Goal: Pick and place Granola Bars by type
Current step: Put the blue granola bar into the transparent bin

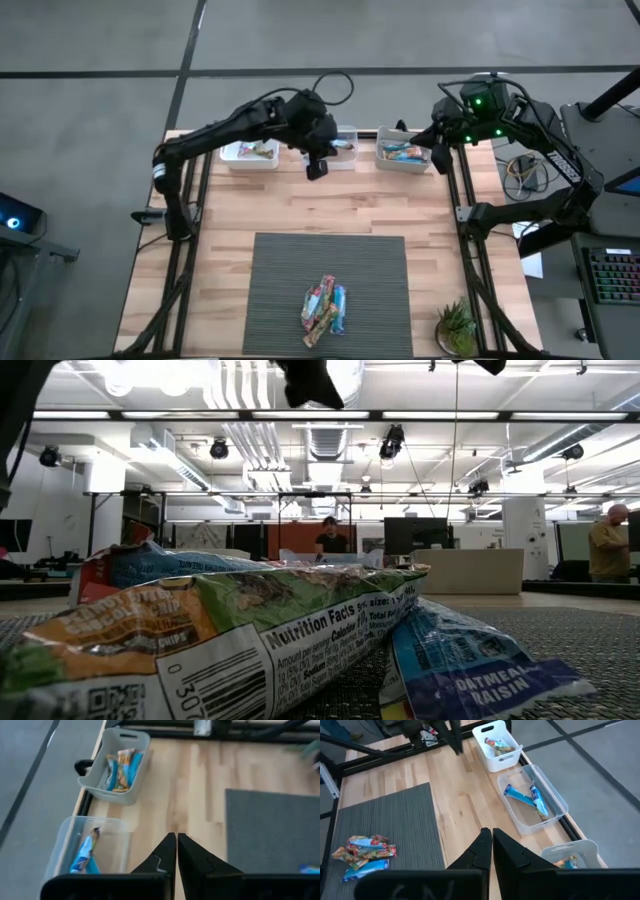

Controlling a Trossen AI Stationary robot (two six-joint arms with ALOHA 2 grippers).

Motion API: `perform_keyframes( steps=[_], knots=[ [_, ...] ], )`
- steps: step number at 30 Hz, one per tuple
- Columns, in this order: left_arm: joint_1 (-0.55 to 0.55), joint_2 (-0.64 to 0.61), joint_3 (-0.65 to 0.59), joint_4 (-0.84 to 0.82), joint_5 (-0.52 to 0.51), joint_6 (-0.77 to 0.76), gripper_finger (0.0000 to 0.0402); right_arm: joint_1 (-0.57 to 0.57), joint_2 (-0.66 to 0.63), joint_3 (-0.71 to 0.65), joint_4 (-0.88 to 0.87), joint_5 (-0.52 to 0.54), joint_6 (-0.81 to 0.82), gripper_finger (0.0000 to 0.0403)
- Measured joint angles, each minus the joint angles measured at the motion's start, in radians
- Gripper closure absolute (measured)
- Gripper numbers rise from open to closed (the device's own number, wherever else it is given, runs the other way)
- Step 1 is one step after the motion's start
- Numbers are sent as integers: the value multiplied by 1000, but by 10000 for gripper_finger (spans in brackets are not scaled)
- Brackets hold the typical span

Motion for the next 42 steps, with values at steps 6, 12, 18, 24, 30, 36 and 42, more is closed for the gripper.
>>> perform_keyframes(
  steps=[6, 12, 18, 24, 30, 36, 42],
  knots=[
    [-69, -79, 0, 15, 12, -59, 401, 12, 0, 0, 1, -42, -24, 394],
    [-132, -174, -53, 60, 12, -109, 401, 40, 0, 0, 7, -47, -21, 394],
    [-188, -300, -223, 188, 3, -189, 401, 82, -1, -17, 33, -47, -19, 394],
    [-234, -438, -424, 320, 0, -224, 401, 128, -1, -26, 76, -47, -7, 394],
    [-250, -553, -569, 381, -16, -276, 401, 204, -1, -27, 149, -47, 24, 394],
    [-252, -635, -671, 464, -18, -287, 401, 300, -1, -57, 247, -46, 59, 394],
    [-252, -667, -710, 463, -18, -289, 401, 405, 1, -119, 338, -45, 60, 394]
  ],
)
